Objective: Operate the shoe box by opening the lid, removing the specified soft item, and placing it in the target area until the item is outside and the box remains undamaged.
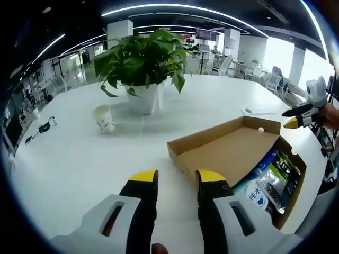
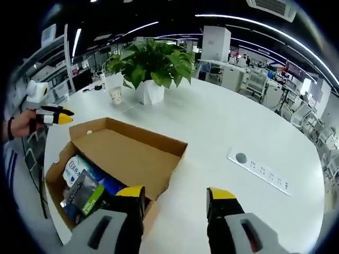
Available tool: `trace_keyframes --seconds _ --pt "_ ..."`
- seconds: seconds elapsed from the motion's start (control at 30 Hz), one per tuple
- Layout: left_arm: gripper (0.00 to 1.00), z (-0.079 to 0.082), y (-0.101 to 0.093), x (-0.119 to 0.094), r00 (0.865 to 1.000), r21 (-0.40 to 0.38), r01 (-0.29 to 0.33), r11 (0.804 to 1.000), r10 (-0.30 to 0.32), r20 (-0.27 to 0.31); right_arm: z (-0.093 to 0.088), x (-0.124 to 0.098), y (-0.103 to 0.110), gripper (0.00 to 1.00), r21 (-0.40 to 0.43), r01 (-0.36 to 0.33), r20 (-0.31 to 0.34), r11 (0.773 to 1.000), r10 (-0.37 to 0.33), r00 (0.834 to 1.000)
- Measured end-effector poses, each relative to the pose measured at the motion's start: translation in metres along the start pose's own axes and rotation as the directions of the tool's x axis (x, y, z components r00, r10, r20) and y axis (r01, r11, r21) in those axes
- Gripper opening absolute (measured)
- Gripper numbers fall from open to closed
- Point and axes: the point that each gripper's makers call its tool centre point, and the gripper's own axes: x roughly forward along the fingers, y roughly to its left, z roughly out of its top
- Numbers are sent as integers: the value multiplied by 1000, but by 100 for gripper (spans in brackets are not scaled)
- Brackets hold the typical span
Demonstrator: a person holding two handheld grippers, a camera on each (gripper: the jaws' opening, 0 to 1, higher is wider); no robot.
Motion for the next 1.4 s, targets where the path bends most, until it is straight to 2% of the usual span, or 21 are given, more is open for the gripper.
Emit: trace_keyframes --seconds 0.2,0.3,0.43,0.7,0.9,1.17,1.27,1.4 --pt "29 -3 -11 -14 1000 1 12 1000 -12 16 -17 -15 10 50 52 -20 31 998 18 999" --pt "29 -10 -21 -21 1000 -24 22 999 -22 16 -21 -26 20 54 82 -53 80 995 46 996" --pt "29 -23 -36 -29 999 -12 38 999 -37 3 -33 -38 26 54 100 -56 91 993 47 995" --pt "29 -37 -59 -46 998 -11 63 998 -63 -2 -51 -59 35 53 128 -70 120 989 54 991" --pt "29 -43 -70 -53 997 -6 83 997 -83 2 -73 -73 39 52 155 -72 123 985 54 991" --pt "29 -62 -88 -62 994 7 111 994 -111 -17 -101 -87 44 51 190 -79 121 979 57 991" --pt "29 -66 -91 -61 993 10 120 993 -119 -23 -108 -90 42 51 203 -82 122 976 58 991" --pt "29 -74 -99 -62 991 15 132 991 -132 -32 -118 -96 50 51 220 -88 126 971 62 990"
